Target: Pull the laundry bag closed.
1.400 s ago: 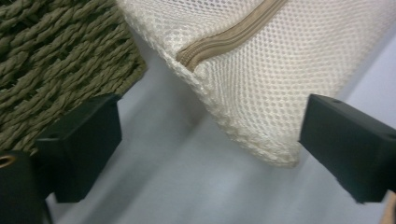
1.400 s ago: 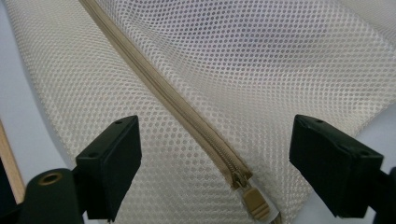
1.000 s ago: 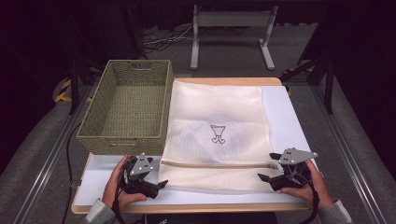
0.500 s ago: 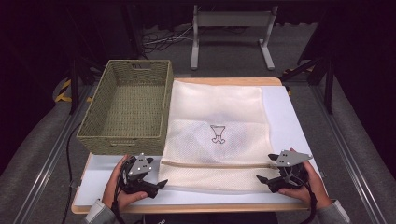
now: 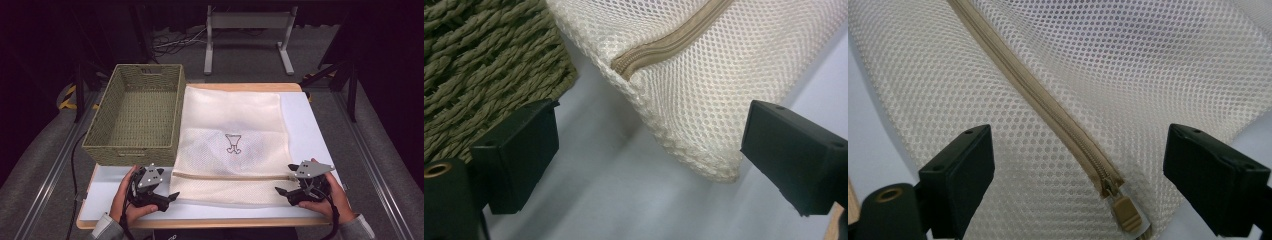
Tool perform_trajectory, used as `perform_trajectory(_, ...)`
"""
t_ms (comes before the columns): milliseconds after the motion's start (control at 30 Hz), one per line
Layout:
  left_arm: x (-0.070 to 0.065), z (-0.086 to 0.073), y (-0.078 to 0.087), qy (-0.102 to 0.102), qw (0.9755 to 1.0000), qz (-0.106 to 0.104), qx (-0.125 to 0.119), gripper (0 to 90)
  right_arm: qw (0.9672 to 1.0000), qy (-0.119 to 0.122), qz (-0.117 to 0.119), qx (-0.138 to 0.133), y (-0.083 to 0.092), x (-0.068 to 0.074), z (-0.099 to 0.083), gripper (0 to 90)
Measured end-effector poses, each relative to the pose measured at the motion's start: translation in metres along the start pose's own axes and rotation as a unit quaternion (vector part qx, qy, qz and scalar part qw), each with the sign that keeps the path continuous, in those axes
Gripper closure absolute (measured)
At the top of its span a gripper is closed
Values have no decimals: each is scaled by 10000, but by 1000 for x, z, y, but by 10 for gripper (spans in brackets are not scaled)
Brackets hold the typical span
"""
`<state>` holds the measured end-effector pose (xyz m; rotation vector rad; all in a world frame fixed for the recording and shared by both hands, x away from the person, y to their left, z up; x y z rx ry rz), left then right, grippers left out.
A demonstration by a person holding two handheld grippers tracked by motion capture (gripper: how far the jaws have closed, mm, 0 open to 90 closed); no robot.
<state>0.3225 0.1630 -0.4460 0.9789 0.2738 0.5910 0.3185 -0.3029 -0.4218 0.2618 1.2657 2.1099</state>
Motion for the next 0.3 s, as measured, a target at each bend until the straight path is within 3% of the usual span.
perform_trajectory(300, 0, 1, -1, 18, 10000, -45, 17, 88, 10000, 0, 20, -10, 1, 1, 0, 131)
Point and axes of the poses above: each handheld gripper's, and its own axes: y roughly backward along the jaws, z roughly out of its top, x roughly to its left, the point moved 1 cm from there along -y, roughly forward along the jaws, and after that the axes turned 15 degrees about x, right-handed, at the moved point
